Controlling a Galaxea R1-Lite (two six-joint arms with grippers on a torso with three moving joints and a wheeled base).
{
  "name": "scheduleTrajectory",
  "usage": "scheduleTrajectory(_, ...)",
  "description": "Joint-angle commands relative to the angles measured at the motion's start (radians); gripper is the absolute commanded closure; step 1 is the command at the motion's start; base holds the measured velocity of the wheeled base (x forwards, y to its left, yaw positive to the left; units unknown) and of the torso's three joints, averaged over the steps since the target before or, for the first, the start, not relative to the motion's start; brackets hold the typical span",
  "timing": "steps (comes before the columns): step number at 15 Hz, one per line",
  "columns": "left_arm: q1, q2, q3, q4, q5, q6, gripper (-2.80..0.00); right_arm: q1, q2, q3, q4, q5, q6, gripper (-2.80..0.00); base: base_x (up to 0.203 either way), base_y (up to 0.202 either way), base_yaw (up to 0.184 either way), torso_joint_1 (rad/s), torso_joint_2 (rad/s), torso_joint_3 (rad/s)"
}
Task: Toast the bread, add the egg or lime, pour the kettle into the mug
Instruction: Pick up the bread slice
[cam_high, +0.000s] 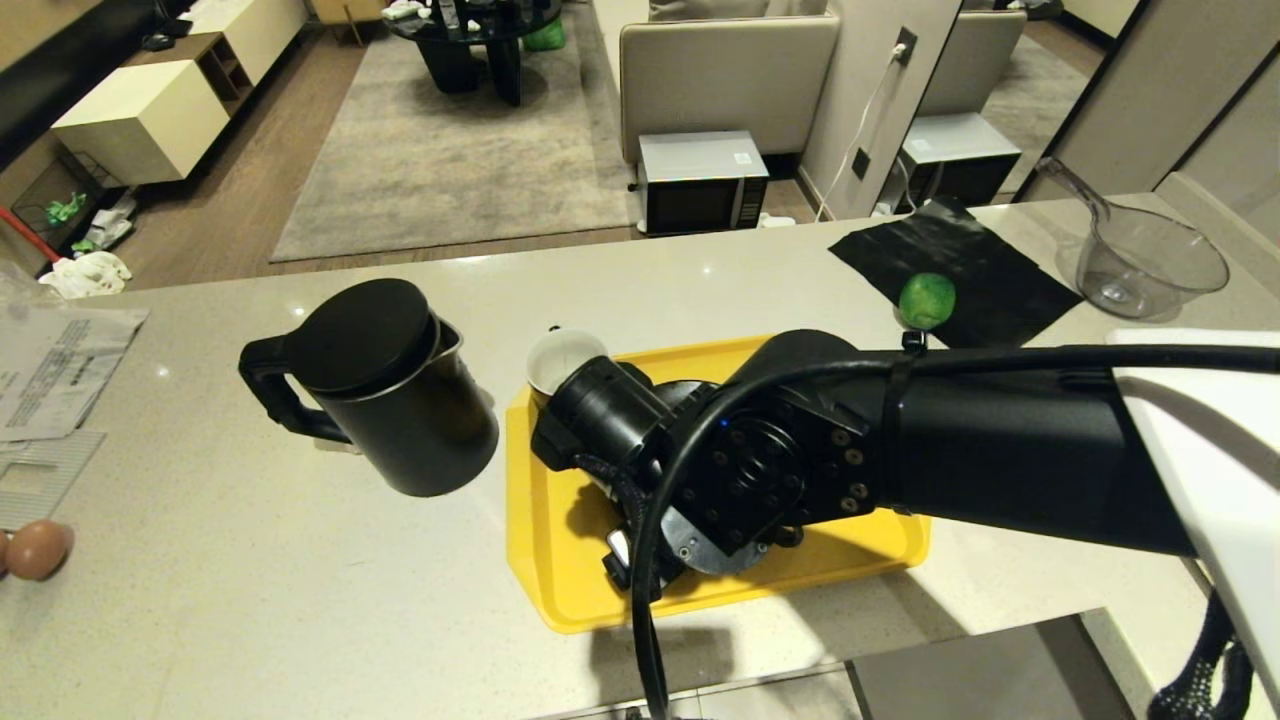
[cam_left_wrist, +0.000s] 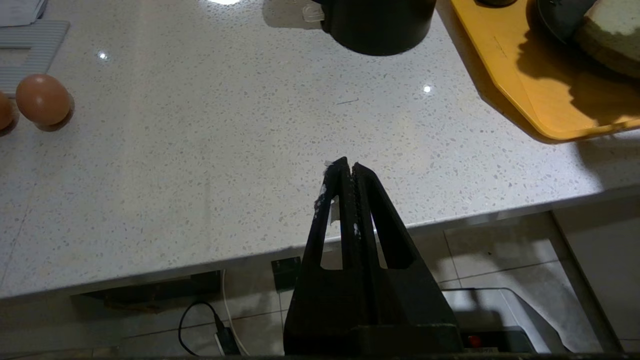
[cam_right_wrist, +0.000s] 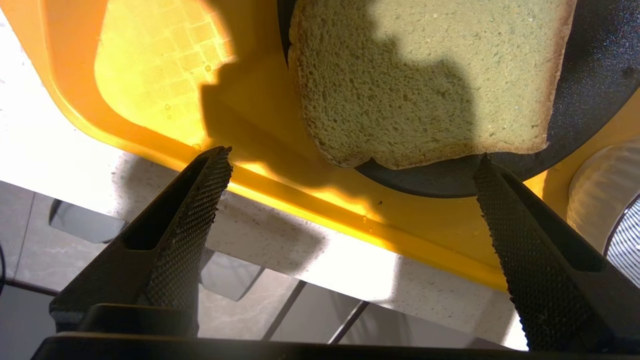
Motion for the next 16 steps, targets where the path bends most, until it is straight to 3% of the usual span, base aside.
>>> scheduleTrajectory(1, 0.001, -0.001, 0.0, 0.0, 0.001, 0.0, 0.0, 0.0, 0.012, 0.0, 0.003, -0.012, -0.002, -2.8, 0.0, 0.0, 0.0, 0.0, 0.0, 0.0)
scheduleTrajectory(4, 0.001, -0.001, 0.0, 0.0, 0.001, 0.0, 0.0, 0.0, 0.035, 0.001, -0.06, -0.019, -0.029, -2.8, 0.0, 0.0, 0.0, 0.0, 0.0, 0.0)
scheduleTrajectory(16, 0.001, -0.001, 0.0, 0.0, 0.001, 0.0, 0.0, -0.014, 0.081, 0.001, -0.093, -0.019, -0.052, -2.8, 0.0, 0.0, 0.0, 0.0, 0.0, 0.0)
